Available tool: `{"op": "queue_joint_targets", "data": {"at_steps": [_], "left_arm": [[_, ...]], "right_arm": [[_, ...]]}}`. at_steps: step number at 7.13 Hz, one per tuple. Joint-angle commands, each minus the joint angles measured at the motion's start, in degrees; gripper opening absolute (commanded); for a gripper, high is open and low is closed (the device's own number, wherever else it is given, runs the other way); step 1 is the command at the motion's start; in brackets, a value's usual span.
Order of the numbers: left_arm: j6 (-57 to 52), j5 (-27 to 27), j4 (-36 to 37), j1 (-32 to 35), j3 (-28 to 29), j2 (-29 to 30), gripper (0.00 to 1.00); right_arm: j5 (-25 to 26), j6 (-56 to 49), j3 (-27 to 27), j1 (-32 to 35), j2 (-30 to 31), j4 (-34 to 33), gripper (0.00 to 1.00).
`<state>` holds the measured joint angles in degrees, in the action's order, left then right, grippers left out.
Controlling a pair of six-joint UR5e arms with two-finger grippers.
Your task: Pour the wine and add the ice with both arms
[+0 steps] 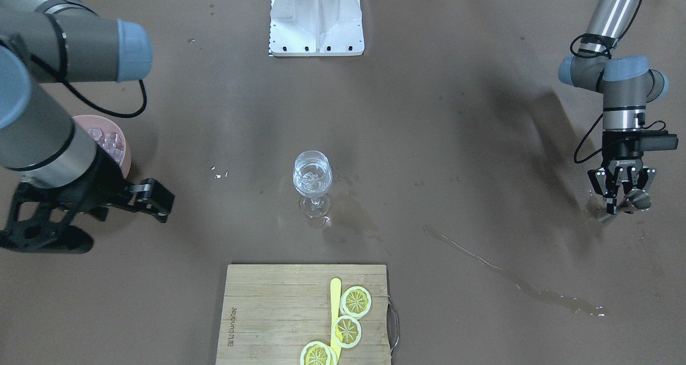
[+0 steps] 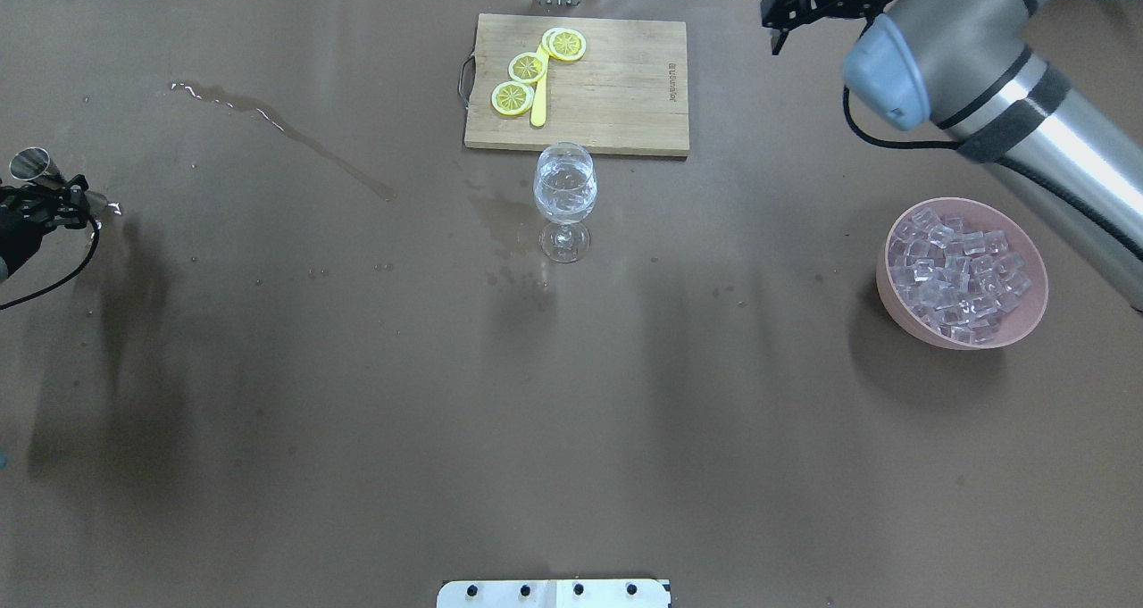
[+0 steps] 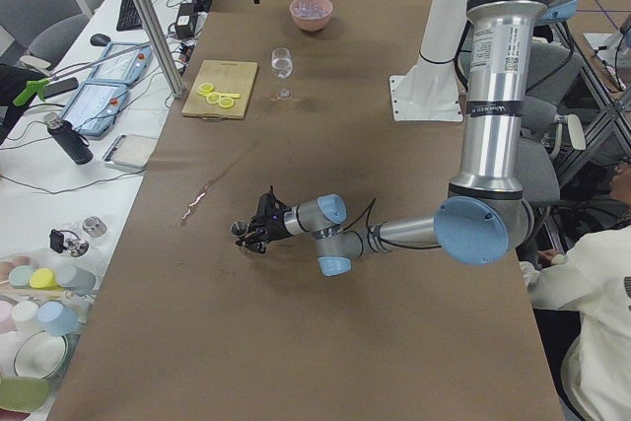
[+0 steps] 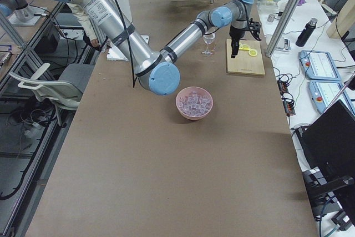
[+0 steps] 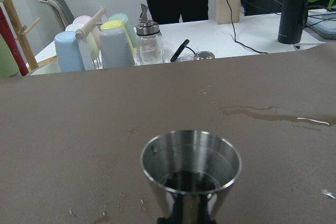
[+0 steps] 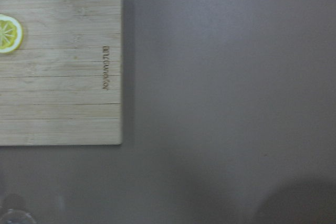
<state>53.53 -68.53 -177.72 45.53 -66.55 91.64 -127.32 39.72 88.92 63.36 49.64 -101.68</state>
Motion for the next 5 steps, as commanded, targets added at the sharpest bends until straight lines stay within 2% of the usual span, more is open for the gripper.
{"op": "queue_joint_targets", "data": {"at_steps": [1, 2, 4, 5], "left_arm": [[0.00, -0.03, 0.00, 0.00, -0.07, -0.06, 0.62], [-0.09, -0.12, -0.08, 0.00, -0.08, -0.06, 0.75], [-0.09, -0.29, -0.44, 0.00, -1.03, -1.89, 0.93], [0.00, -1.51, -1.13, 0.00, -1.39, -3.21, 0.94]], "right_arm": [[-2.84, -16.52, 0.11, 7.53, 9.90, 1.82, 0.99], [-3.37, -21.13, 0.11, 10.09, 13.52, 3.75, 0.99], [-4.42, -29.92, 0.28, 14.48, 19.50, 5.44, 0.99], [-6.17, -33.53, 2.03, 16.07, 23.53, 5.44, 0.99]]}}
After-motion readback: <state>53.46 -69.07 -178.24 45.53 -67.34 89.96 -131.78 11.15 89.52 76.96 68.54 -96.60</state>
